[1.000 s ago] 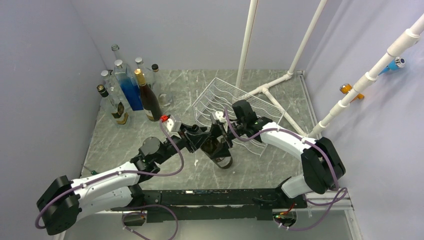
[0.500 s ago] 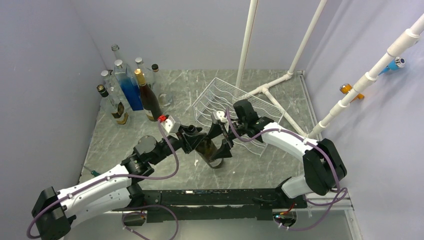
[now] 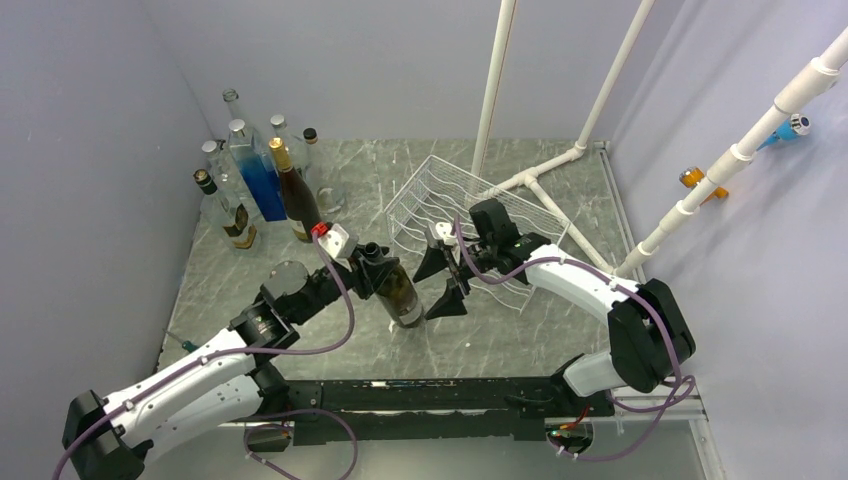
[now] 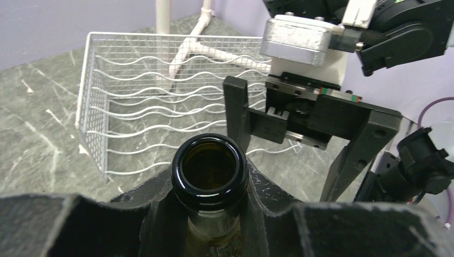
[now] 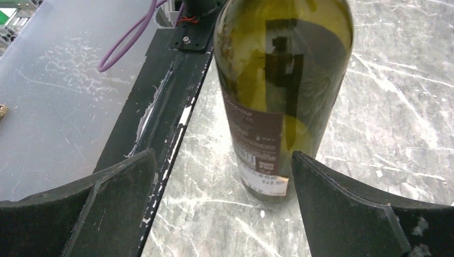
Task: Take the wine bottle off the wine rack
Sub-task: Place the wine bottle at the center of the board.
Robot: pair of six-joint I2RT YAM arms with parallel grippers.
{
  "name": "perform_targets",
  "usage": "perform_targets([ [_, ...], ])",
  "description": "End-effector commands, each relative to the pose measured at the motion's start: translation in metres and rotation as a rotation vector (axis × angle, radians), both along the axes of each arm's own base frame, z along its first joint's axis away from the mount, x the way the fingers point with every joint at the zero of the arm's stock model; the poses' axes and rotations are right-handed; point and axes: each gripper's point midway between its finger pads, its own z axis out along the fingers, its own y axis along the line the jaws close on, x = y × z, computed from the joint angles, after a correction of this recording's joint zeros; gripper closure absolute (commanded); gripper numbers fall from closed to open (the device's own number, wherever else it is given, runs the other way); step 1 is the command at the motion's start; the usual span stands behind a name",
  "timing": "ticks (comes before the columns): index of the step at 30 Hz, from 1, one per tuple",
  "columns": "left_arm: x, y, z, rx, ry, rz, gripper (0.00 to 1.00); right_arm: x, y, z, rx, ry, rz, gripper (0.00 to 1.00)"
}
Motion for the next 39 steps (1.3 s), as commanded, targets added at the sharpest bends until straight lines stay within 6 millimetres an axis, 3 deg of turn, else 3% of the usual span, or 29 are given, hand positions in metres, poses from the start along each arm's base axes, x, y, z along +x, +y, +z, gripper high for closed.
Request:
perform_targets([
  [1, 0.001, 0.015, 0.076, -0.129, -0.158, 0.039, 1.0, 0.002, 0.001, 0.016, 0.04, -0.062, 0.012, 0.0],
  [39, 0.056, 0.117, 0.089, 0.085, -0.236, 0.387, 1.0, 0.006, -0.001, 0.013, 0.023, -0.076, -0.003, 0.0],
])
